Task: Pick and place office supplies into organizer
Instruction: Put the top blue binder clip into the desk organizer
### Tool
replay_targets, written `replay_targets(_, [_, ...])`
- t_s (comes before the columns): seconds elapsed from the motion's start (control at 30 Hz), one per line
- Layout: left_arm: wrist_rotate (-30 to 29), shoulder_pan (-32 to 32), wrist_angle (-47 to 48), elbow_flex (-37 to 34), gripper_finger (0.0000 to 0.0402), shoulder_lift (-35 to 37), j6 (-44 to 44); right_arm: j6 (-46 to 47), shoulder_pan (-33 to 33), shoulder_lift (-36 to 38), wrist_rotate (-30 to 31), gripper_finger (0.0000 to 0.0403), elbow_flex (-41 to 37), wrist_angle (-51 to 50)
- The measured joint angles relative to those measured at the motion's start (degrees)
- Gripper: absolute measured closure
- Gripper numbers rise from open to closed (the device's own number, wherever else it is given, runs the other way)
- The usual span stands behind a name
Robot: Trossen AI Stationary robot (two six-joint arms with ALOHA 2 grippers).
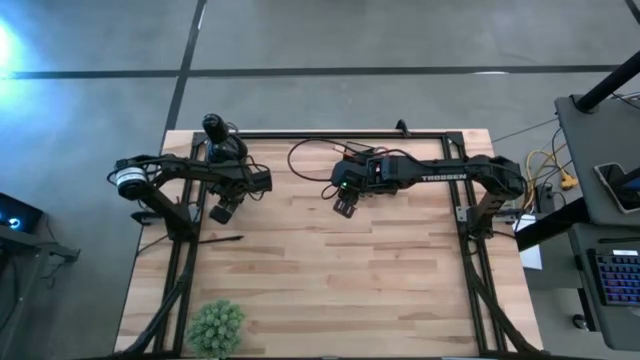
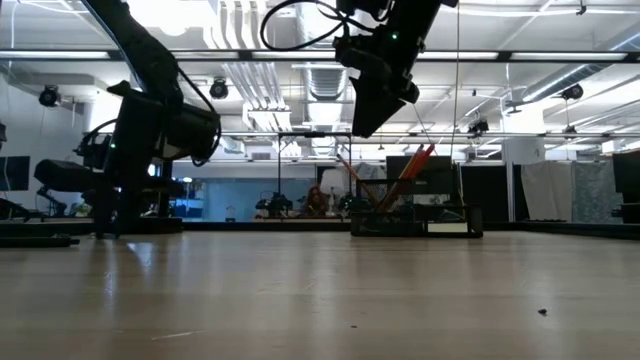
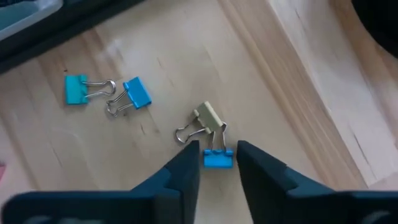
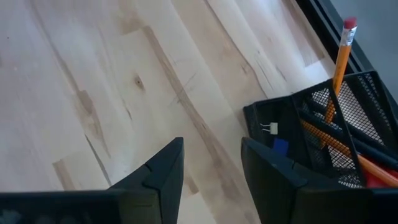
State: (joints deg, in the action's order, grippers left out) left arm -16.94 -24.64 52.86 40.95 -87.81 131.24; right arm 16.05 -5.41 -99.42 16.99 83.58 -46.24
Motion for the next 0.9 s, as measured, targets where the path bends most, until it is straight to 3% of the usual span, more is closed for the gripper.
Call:
replay_targets(0.2, [-1.58,-0.03,0.31,-0.09,0.0373,-0.06,-0.05,0.59,0.01,0.0,0.0,0.0252,-0.12,0.07])
replay_targets(0.47, [-0.61,0.29,-0.02,1.22,0.0372,0.01,-3.39,2.28,0.01,0.02,0.41,0.0255,-0.14,0.09])
replay_targets(0.6, [-2.61,2.25,-0.25,4.41,0.0371,1.04,-9.06,2.4,0.02,0.35,4.09,0.0259,-0.14,-1.46])
replay_targets(0.77, [-5.45,6.48,-1.11,8.75,0.0371,1.69,-15.47,4.64,-0.02,2.28,12.92,0.0259,-0.14,-8.11])
replay_targets(0.9, [-9.54,10.24,-8.37,12.2,0.0371,1.71,-20.77,10.81,-0.15,5.46,15.63,0.0262,-0.14,-15.26])
